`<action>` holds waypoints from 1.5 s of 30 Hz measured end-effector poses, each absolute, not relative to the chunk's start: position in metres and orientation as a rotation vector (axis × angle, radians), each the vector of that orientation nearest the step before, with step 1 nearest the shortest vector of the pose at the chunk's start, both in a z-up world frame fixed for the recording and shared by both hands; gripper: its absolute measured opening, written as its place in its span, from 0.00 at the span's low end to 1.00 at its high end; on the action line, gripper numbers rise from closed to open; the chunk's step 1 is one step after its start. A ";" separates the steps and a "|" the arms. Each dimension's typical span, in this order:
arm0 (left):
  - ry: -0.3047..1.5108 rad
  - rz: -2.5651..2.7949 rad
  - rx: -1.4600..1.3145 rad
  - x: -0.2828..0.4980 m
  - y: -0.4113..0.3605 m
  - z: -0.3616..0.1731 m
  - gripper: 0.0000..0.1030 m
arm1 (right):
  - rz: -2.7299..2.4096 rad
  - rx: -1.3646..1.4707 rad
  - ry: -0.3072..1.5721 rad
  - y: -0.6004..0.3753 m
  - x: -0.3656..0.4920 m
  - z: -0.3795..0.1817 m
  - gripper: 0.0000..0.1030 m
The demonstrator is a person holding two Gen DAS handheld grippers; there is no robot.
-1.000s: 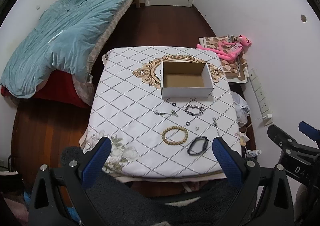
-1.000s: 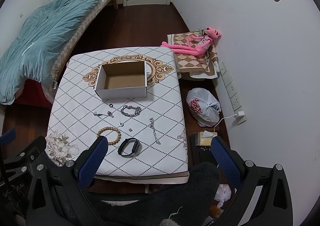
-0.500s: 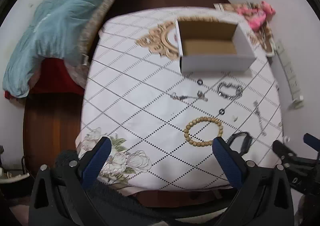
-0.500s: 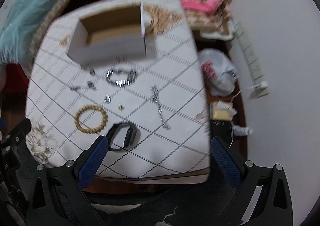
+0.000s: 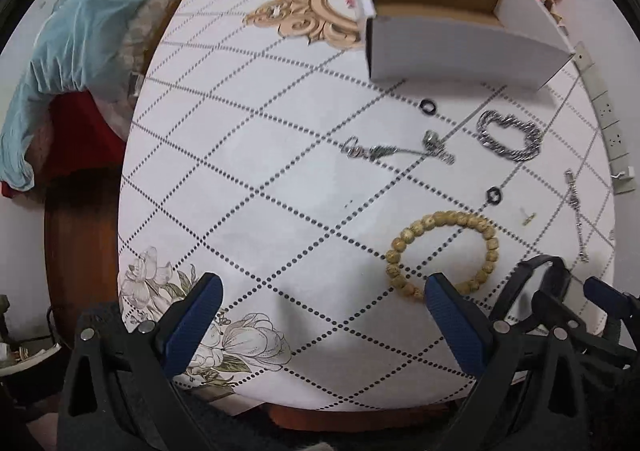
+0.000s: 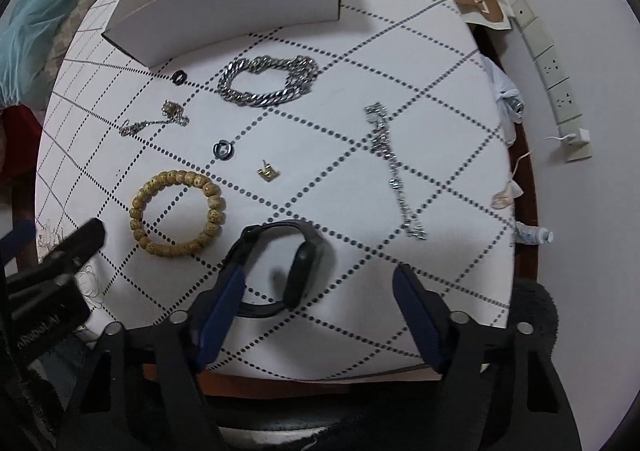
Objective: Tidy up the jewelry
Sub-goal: 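Reach the right tool down and grasp the black watch band, then grasp the wooden bead bracelet with the left tool while the right holds the watch band, then carry both items into the cardboard box and open both tools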
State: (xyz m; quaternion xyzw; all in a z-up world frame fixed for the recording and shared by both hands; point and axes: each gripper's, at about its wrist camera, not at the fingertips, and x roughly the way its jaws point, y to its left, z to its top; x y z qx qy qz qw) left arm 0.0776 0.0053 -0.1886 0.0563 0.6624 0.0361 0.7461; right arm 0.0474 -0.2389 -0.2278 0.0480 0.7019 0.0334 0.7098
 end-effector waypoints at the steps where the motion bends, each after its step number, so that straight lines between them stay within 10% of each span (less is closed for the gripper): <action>1: 1.459 0.073 0.113 0.077 0.006 -0.192 1.00 | 0.076 0.107 1.563 -0.237 0.048 -0.231 0.58; 6: 1.493 0.036 0.031 0.077 0.011 -0.205 0.99 | 0.081 0.125 1.564 -0.239 0.048 -0.238 0.16; 11: 1.500 -0.034 -0.077 0.082 0.012 -0.215 0.89 | 0.041 0.142 1.523 -0.256 0.049 -0.234 0.13; 13: 1.502 -0.055 -0.091 0.086 0.007 -0.221 0.57 | 0.024 0.135 1.505 -0.261 0.048 -0.229 0.13; 19: 1.464 -0.078 0.002 0.089 -0.009 -0.223 0.06 | 0.011 0.147 1.487 -0.273 0.053 -0.222 0.13; 45: 1.108 -0.285 -0.109 0.160 -0.013 -0.054 0.06 | 0.156 0.292 1.277 -0.278 0.154 -0.137 0.13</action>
